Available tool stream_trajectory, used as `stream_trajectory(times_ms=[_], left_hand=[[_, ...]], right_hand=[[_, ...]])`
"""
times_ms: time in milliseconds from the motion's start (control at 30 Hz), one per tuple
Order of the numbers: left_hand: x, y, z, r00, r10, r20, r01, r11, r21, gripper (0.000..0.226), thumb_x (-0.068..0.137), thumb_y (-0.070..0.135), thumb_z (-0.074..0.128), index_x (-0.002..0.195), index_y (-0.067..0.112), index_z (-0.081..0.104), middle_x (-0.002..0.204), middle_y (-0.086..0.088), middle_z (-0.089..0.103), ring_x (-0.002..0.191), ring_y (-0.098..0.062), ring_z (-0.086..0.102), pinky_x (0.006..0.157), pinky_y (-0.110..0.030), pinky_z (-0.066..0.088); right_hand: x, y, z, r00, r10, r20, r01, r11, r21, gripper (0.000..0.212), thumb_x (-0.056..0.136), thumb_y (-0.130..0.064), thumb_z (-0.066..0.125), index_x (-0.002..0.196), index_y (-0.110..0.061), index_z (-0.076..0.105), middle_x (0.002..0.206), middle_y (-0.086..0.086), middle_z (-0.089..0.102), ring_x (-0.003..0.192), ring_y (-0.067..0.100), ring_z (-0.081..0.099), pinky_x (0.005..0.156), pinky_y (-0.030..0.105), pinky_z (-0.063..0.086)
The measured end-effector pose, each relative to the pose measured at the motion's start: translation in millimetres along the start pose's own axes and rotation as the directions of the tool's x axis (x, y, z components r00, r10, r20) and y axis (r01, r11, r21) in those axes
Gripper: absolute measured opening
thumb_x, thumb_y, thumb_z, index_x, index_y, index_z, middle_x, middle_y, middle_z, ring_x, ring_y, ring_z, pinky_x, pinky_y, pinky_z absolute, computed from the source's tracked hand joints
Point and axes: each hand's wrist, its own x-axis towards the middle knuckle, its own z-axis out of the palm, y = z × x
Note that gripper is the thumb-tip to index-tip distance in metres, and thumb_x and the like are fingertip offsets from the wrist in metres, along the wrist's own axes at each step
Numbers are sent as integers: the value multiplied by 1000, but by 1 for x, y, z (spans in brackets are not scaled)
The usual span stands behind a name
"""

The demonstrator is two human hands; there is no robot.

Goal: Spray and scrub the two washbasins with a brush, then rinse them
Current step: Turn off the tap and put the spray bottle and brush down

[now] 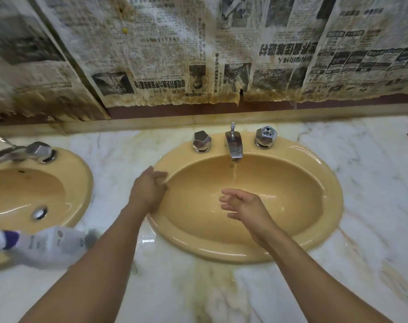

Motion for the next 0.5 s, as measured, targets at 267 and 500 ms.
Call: stream_trajectory(times_ms=[267,500], left_hand=[[-152,-63,-21,934,42,-356,-150,948,-282,26,99,9,61,118,23,73,136,10,61,124,-2,54,104,-28,46],[-225,-122,-37,881,-254,-400,30,872,-488,27,101,13,61,114,35,69,120,16,67,113,-5,61,97,-32,52]], right_hand=[[-42,-1,78,985,-107,138,138,961,-239,27,93,-26,69,119,-32,73,105,-10,73,100,4,67,96,32,54],[-64,16,157,965,-136,224,240,804,-544,35,89,-23,70,124,-21,72,98,-7,72,87,6,62,67,1,38]])
